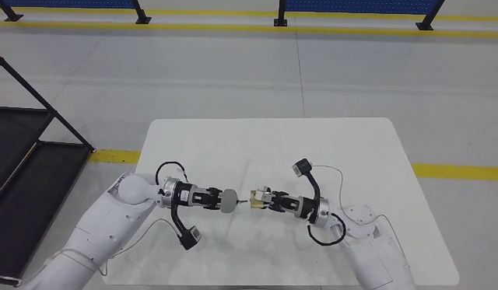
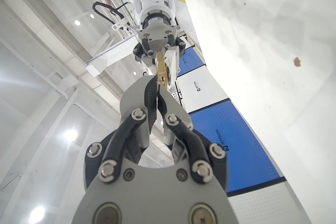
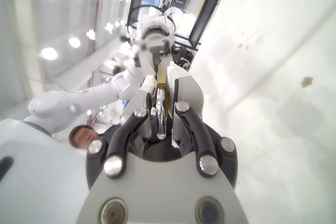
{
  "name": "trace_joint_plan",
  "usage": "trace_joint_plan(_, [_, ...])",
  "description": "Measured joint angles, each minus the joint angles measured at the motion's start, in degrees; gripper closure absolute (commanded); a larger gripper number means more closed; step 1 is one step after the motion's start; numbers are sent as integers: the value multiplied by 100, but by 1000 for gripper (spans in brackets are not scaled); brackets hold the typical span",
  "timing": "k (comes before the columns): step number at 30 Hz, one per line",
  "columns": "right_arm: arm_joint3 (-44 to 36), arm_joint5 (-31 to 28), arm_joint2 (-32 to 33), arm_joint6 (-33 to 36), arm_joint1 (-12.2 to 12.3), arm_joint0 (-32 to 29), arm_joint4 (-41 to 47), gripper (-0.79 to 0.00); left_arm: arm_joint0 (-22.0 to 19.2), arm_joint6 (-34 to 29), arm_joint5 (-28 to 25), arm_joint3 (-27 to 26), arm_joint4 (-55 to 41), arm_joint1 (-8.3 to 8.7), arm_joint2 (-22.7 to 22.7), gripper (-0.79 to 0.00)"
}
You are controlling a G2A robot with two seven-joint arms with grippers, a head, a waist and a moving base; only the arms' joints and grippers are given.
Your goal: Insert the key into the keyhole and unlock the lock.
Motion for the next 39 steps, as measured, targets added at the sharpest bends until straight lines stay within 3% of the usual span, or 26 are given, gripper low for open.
trace_joint_plan(39, [-46,-16,-381,-186,160,120,-15,0,-415,-221,221,202,-229,250,692,0])
